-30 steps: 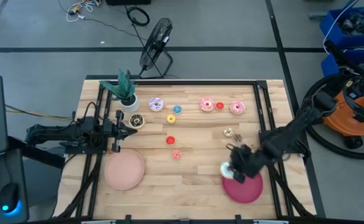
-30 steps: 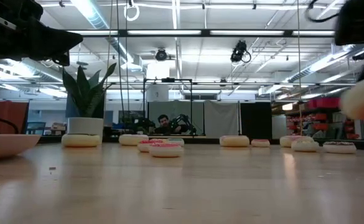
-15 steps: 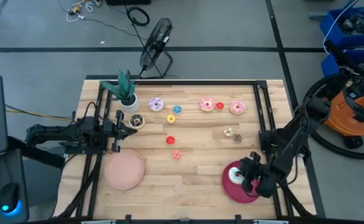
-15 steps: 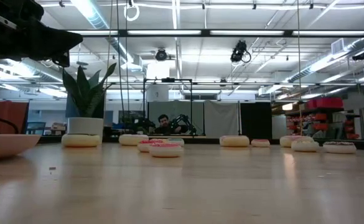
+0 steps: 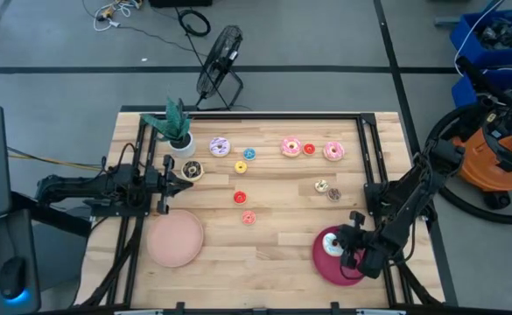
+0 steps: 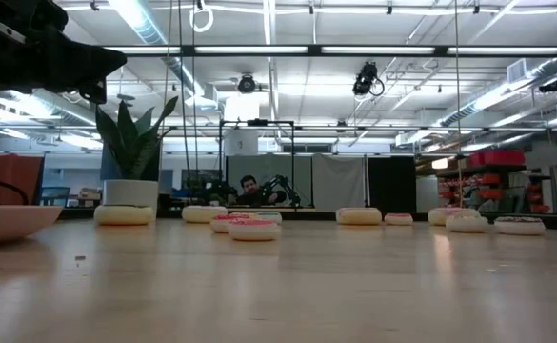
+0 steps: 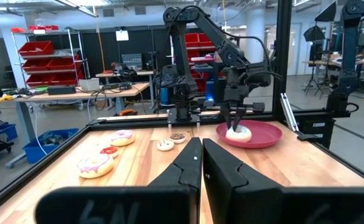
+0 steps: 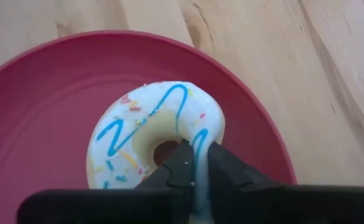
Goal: Pick & Place donuts
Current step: Put the big white donut on the dark pink plate, then put the bottom small red donut on the light pink plate
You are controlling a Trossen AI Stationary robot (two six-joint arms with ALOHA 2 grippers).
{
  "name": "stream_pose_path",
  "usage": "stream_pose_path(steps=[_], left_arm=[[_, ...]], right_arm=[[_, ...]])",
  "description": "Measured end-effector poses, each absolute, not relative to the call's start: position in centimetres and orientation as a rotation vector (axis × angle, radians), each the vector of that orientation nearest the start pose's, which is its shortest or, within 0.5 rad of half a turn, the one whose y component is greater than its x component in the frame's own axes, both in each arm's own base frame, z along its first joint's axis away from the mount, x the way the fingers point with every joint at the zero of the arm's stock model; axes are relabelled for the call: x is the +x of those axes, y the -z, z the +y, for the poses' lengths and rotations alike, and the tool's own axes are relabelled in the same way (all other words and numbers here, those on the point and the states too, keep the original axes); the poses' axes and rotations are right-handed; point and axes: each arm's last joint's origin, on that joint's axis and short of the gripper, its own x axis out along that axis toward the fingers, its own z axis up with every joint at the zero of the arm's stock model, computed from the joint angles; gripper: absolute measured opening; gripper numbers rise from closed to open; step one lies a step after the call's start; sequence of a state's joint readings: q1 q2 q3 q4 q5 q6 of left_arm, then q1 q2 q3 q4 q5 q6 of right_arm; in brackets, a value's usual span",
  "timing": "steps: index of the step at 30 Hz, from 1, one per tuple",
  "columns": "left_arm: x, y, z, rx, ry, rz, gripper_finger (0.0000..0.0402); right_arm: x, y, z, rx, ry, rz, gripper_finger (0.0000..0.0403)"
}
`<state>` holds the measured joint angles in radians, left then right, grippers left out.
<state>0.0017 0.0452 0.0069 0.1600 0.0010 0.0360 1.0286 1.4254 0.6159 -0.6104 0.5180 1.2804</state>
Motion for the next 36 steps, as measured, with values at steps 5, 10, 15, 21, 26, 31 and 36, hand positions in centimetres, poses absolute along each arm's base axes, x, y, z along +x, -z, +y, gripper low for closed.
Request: stream_pose_path(steps=[5,10,15,21,26,31,36], left_arm=[[9.9,-17.8,0.0,0.036,-0.003,-0.121,0.0018],[9.9,-17.8,0.0,0.035,-0.003,-0.122,0.0018],[9.9,-17.8,0.0,0.035,-0.003,-0.122,0.0018],[9.9,-17.8,0.0,0.031,-0.003,-0.121,0.0018],[9.9,-17.8,0.0,-0.005,-0.004,-0.122,0.0018],[9.9,-18.6,0.2,0.0,-0.066,-0.202,0.0018],[11.0,-19.0,-0.3,0.059,-0.004,-0.233,0.0012]], right_arm=[[11.9,-13.7,17.1,0.145,0.26,1.03,0.0073],[12.0,-13.7,17.0,0.149,0.261,1.037,0.012],[12.3,-15.2,17.2,0.152,0.26,1.064,0.017],[13.3,-18.7,17.6,0.153,0.244,1.012,0.019],[15.0,-19.7,18.5,0.085,0.203,0.693,0.0181],[16.4,-18.3,18.6,0.031,0.239,0.474,0.0166],[17.4,-16.2,17.7,0.018,0.329,0.358,0.0156]])
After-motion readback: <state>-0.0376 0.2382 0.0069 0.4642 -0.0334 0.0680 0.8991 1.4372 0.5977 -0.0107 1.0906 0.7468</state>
